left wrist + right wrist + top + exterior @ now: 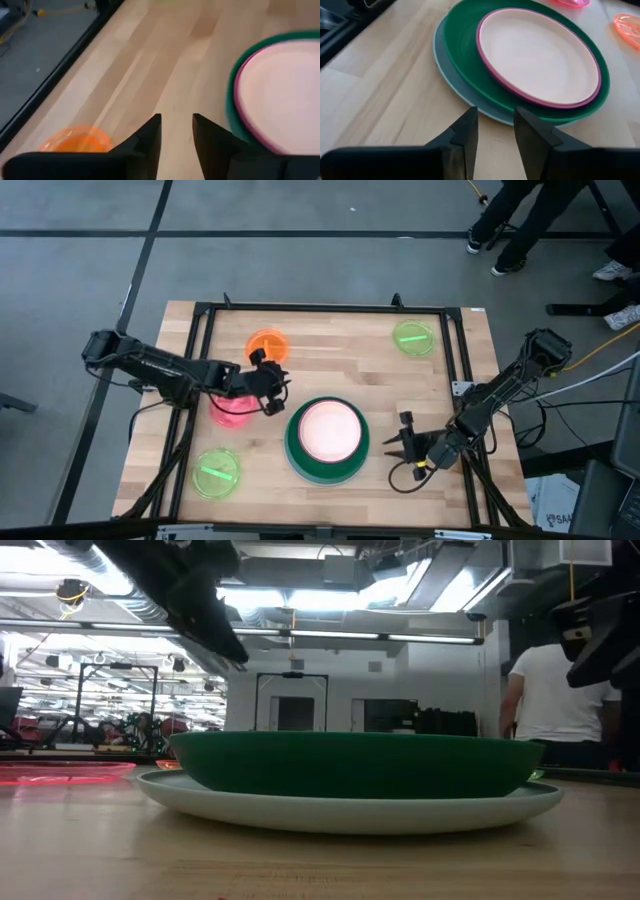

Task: Stack plastic plates
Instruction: Stack the orange plate on top of the light orange plate

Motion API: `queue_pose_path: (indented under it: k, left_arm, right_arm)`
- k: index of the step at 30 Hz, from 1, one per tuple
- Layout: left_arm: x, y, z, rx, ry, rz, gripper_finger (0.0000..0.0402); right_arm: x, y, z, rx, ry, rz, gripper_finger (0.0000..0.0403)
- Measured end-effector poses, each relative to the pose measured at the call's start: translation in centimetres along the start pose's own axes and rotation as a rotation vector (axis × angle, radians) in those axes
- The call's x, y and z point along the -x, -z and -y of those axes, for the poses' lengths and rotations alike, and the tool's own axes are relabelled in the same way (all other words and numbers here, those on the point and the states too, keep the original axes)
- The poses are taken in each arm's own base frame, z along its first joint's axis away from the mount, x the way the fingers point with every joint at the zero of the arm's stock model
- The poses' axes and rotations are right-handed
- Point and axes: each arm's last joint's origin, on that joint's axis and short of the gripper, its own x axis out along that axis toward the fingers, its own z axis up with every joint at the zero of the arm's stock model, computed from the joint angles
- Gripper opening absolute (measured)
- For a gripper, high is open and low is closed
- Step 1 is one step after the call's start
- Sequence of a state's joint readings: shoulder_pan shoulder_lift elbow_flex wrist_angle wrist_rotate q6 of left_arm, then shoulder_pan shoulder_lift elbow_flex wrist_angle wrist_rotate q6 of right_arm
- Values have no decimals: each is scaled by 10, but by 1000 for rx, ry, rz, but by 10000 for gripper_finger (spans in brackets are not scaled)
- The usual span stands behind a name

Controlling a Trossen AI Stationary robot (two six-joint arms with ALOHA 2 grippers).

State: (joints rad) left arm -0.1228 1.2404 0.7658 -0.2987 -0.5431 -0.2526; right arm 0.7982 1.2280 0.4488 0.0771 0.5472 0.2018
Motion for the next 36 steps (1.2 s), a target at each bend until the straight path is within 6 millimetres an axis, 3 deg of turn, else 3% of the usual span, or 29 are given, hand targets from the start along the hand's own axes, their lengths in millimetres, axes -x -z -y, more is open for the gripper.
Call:
queue_pose_path:
  k: [6, 12, 29, 36]
  left_arm:
    - [-11, 6, -24, 17, -76, -116, 150]
    - [-20, 14, -37, 9, -130, -216, 155]
    - [-78, 53, -38, -204, -147, -546, 154]
    - [-94, 65, -44, -214, -181, -629, 154]
  right_arm:
    - [0, 0, 0, 1, 3, -1, 115]
    - [-1, 13, 3, -15, 56, -14, 115]
    - [-2, 16, 5, -45, 108, 15, 115]
    - [-2, 16, 6, -45, 115, 16, 115]
